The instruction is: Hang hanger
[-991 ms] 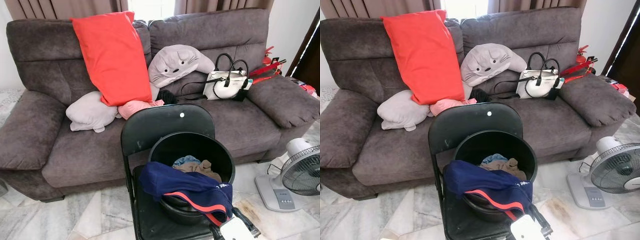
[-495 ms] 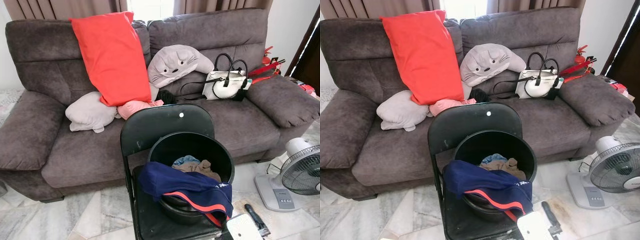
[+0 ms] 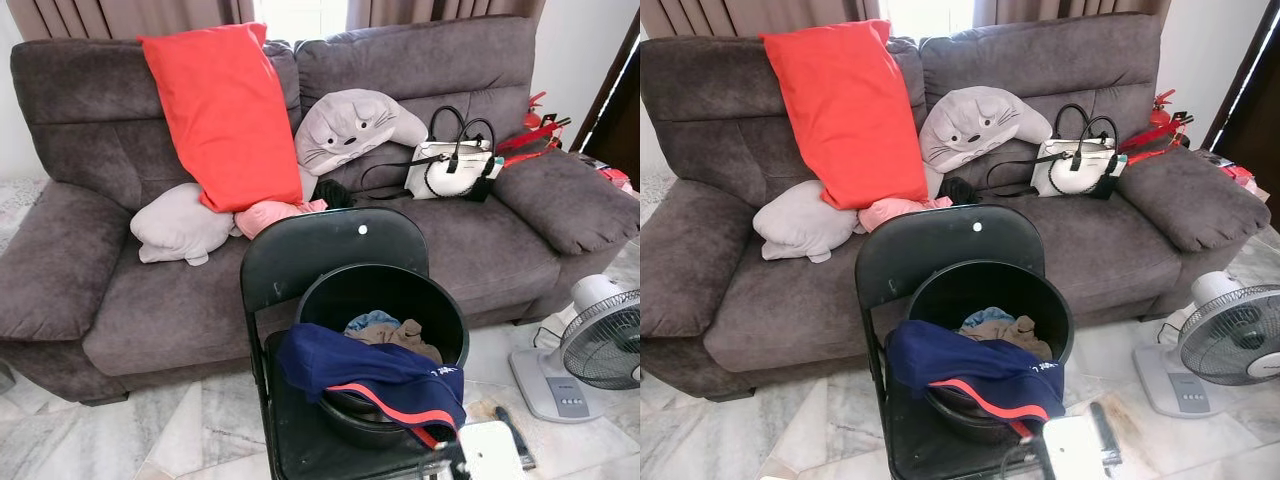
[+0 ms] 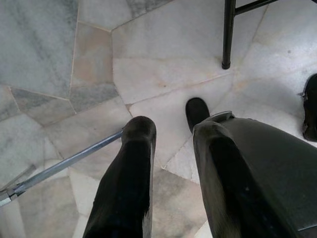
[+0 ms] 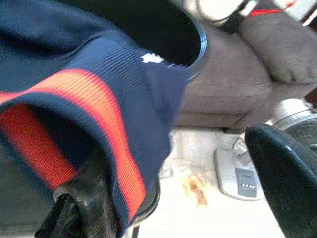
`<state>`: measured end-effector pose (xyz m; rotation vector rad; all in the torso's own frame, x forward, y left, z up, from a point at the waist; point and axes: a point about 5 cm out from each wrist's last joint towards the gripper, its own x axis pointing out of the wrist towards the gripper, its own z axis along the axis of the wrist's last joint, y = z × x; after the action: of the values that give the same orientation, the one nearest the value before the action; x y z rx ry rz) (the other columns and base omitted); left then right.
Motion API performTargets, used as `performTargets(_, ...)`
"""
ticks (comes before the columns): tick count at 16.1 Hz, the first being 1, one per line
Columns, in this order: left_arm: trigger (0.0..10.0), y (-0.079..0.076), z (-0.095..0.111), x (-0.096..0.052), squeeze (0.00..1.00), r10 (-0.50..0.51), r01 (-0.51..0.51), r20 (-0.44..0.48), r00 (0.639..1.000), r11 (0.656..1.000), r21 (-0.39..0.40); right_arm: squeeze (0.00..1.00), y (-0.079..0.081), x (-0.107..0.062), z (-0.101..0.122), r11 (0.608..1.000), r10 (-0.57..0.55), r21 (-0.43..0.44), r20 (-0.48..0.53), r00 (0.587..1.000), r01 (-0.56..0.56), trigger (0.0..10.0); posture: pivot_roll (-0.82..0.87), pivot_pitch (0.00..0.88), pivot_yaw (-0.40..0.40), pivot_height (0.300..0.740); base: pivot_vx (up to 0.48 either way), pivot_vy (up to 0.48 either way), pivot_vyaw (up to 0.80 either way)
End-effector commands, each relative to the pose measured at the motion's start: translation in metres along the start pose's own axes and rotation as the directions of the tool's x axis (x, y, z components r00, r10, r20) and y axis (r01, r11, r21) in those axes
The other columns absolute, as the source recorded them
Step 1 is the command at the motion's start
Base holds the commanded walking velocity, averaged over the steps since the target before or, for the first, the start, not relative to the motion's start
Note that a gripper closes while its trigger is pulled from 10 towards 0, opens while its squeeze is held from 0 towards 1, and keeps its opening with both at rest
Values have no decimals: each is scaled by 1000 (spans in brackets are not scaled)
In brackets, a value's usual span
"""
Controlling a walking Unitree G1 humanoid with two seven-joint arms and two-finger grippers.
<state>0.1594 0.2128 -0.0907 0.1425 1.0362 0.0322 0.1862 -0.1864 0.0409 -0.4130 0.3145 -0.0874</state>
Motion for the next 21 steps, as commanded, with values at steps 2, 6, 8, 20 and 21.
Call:
performTargets(2, 10000, 3, -6, -1, 0, 2, -2, -25, 1000, 1000, 8, 0, 5, 4, -1, 999, -6, 41, 32, 999, 4, 10000, -109, 53, 53, 740, 0, 0, 0)
performTargets(6, 10000, 3, -6, -1, 0, 2, -2, -25, 1000, 1000, 6, 0, 16, 8, -6, 995, -10, 96, 48, 999, 6, 10000, -107, 54, 56, 740, 0, 0, 0)
performTargets(8, 10000, 3, -6, -1, 0, 2, -1, -25, 1000, 1000, 8, 0, 24, 11, -17, 975, 23, 220, -22, 999, -18, 10000, -107, 54, 56, 740, 0, 0, 0)
performTargets(20, 10000, 4, -7, -1, 0, 3, -3, -24, 1000, 1000, 9, 0, 25, 24, -13, 938, -20, 348, 45, 999, 3, 0, -87, 53, 60, 740, 0, 0, 0)
performTargets(21, 10000, 4, -7, -1, 0, 3, -3, -24, 1000, 1000, 10, 0, 26, 24, -15, 938, -19, 347, 43, 999, 3, 0, -85, 52, 60, 740, 0, 0, 0)
